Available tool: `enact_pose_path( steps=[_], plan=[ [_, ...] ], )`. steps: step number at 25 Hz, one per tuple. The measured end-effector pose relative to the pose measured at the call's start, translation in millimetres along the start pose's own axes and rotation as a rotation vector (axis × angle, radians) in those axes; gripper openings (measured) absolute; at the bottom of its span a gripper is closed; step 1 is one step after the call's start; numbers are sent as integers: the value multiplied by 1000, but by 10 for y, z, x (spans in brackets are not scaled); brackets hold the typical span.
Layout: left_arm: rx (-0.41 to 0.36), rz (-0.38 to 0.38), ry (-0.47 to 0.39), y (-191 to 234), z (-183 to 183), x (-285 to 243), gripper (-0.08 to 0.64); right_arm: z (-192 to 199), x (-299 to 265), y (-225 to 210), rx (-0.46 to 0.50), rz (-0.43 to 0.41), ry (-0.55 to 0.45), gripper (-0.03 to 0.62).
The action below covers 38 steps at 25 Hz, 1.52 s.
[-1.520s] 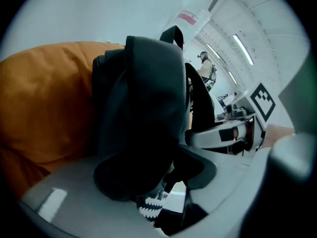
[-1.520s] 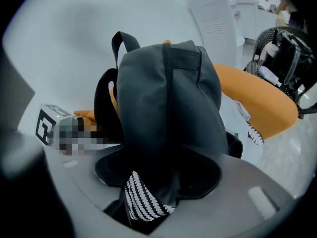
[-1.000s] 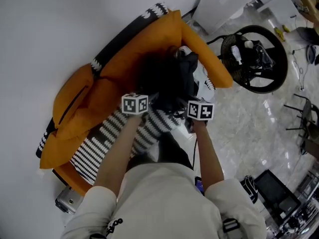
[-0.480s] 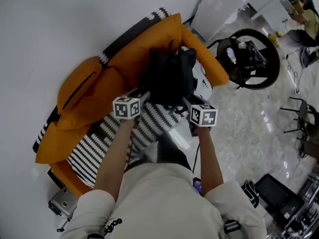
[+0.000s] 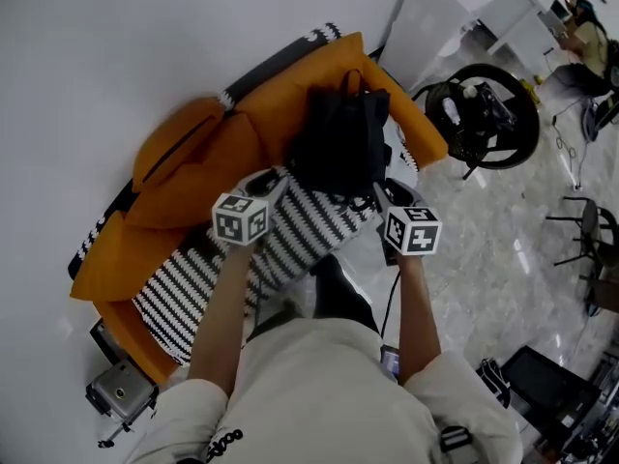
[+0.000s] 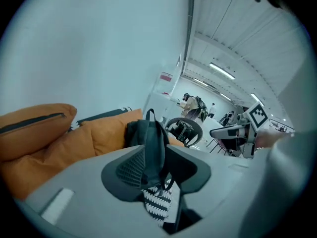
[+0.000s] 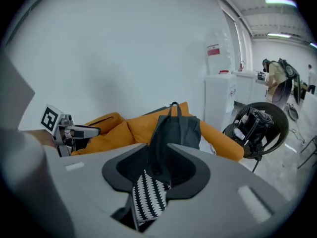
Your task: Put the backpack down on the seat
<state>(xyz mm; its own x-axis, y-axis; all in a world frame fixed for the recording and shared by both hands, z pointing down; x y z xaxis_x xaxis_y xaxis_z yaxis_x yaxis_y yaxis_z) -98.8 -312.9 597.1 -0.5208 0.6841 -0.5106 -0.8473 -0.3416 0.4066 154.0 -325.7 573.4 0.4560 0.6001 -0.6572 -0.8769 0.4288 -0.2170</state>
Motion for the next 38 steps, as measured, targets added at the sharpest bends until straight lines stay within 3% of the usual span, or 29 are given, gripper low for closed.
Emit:
enact_pose_path(
  steps=[9, 13, 21, 26, 30, 38],
  plan=[
    [-202, -46, -99, -488, 1, 844, 11, -8, 751, 717, 127, -9, -122, 64],
    [-207, -46, -164, -718, -15, 1221, 11, 48, 1086, 926, 133, 19, -160, 6],
    [-238, -26, -185, -1186, 127, 1788, 11, 240, 1717, 1292, 144, 33, -250, 3],
    [-252, 49, -238, -1502, 183, 2159, 11, 254, 2065, 1575, 179, 13, -309, 3],
    [-291, 78, -272, -1731, 224, 2418, 11, 362, 2318, 1709, 180, 3, -343, 3],
    [-398, 40, -346, -2017, 225, 2887, 11, 302, 2917, 1987, 236, -10, -447, 3]
  ],
)
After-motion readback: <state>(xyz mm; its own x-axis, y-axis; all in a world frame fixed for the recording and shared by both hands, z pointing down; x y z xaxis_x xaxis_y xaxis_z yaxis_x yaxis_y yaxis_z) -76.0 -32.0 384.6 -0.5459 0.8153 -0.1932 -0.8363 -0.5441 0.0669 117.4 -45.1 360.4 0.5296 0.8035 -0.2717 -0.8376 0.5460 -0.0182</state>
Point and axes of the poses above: the fingertips, and each gripper's own axes: x backward along the fingers, y to its left, z out of its underside, the point moved 3 cm from there along x, backward along the fingers, and after that the axes turned 2 degrees about x, right-handed, at the moved point
